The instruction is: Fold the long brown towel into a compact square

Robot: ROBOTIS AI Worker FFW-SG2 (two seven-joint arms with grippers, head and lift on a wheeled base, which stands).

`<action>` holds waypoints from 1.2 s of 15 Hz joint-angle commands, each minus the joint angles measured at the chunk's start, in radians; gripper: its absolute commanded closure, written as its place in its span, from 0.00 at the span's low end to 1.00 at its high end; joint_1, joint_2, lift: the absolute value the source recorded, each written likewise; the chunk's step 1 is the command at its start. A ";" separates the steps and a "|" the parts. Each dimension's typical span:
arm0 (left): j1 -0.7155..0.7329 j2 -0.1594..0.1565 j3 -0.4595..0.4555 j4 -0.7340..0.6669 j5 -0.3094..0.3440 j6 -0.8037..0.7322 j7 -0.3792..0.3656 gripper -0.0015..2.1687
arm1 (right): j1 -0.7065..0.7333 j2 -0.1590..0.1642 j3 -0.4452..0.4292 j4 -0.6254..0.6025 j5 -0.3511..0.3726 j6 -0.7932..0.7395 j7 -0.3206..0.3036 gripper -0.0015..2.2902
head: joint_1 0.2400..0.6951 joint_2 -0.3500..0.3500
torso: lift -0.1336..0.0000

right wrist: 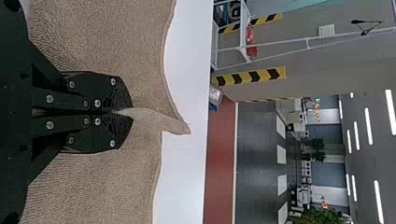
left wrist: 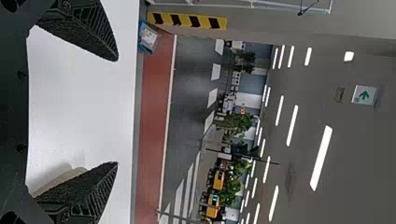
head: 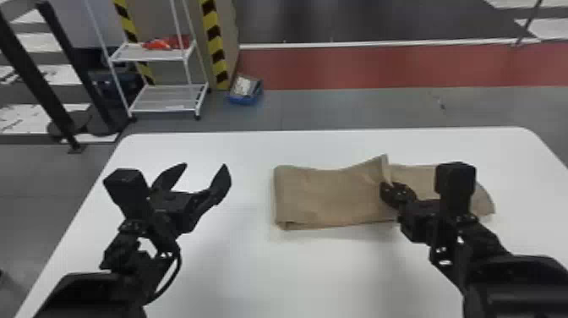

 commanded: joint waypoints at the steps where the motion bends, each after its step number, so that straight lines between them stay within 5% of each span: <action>1: 0.001 0.002 0.001 0.000 0.002 -0.004 0.000 0.04 | 0.004 0.001 -0.028 -0.023 -0.019 -0.002 0.013 0.57 | 1.00 0.61 | 0.07; 7: -0.001 0.005 -0.002 0.000 0.005 -0.004 0.000 0.04 | 0.000 0.001 -0.025 -0.008 0.003 0.019 0.021 0.56 | 1.00 0.59 | 0.07; 18: -0.001 0.008 -0.005 0.002 0.003 -0.004 0.000 0.04 | 0.001 0.001 -0.019 -0.002 0.009 0.047 0.021 0.35 | 1.00 0.59 | 0.07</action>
